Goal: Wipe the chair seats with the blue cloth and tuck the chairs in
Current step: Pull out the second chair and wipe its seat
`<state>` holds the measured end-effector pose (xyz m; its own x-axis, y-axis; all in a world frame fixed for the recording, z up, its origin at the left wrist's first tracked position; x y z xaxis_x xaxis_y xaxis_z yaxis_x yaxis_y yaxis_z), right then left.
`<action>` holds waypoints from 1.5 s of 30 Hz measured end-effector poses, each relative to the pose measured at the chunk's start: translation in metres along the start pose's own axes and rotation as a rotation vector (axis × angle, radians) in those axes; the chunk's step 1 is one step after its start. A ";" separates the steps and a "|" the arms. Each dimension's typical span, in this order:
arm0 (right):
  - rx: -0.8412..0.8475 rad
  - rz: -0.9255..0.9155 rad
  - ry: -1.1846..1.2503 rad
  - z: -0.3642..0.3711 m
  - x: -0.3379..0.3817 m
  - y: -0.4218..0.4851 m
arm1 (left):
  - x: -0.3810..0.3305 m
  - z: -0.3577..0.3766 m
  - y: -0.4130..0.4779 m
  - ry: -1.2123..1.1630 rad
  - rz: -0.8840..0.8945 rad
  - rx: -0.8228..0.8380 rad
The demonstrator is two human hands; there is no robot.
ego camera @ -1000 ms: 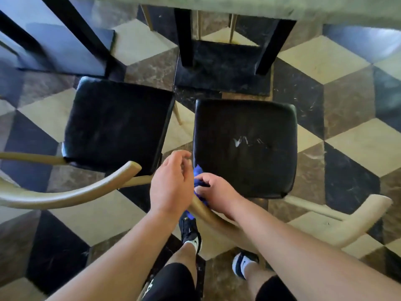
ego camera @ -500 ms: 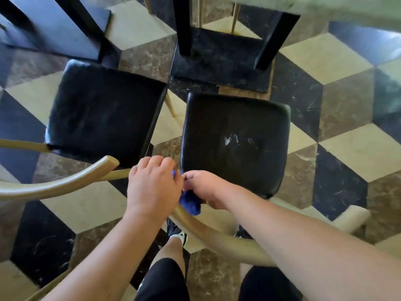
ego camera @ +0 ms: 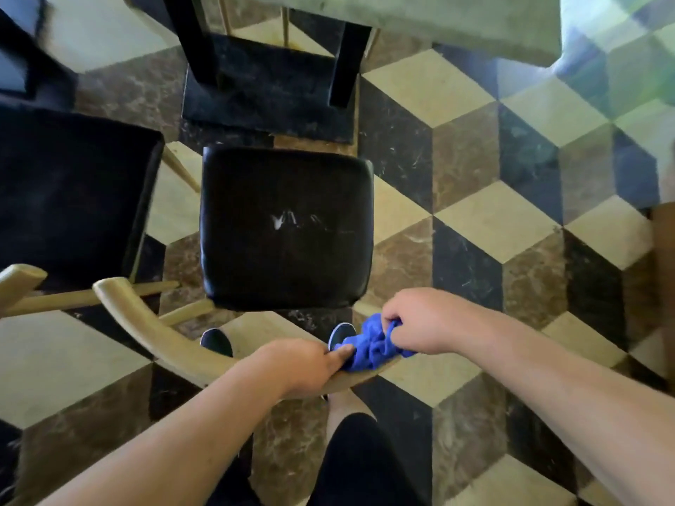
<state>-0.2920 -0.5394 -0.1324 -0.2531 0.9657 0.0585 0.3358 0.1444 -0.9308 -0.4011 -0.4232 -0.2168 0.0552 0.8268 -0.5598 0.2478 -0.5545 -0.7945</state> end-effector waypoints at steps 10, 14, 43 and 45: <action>0.282 0.021 -0.481 0.066 -0.001 0.195 | 0.007 0.006 0.015 -0.215 -0.030 0.167; 0.250 0.067 -0.486 0.070 -0.004 0.250 | 0.008 0.008 0.016 -0.238 -0.062 0.160; -0.782 0.067 0.694 -0.195 -0.021 0.260 | 0.349 -0.124 0.079 -0.523 -0.857 -0.841; -0.786 0.096 0.618 -0.190 -0.018 0.293 | 0.355 -0.115 0.088 -0.477 -0.839 -0.975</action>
<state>-0.0170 -0.4738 -0.3375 0.2470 0.8911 0.3808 0.8903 -0.0535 -0.4522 -0.2487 -0.1675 -0.4587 -0.7330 0.6557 -0.1809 0.6260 0.5463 -0.5565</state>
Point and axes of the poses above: each hand's wrist, its own y-axis towards the middle knuckle, its own z-axis out of the palm, x = y × z, the point moved 9 cm from there along y, towards the middle knuckle, and after that the axes turned 5 degrees about z, right-handed, at the moved point
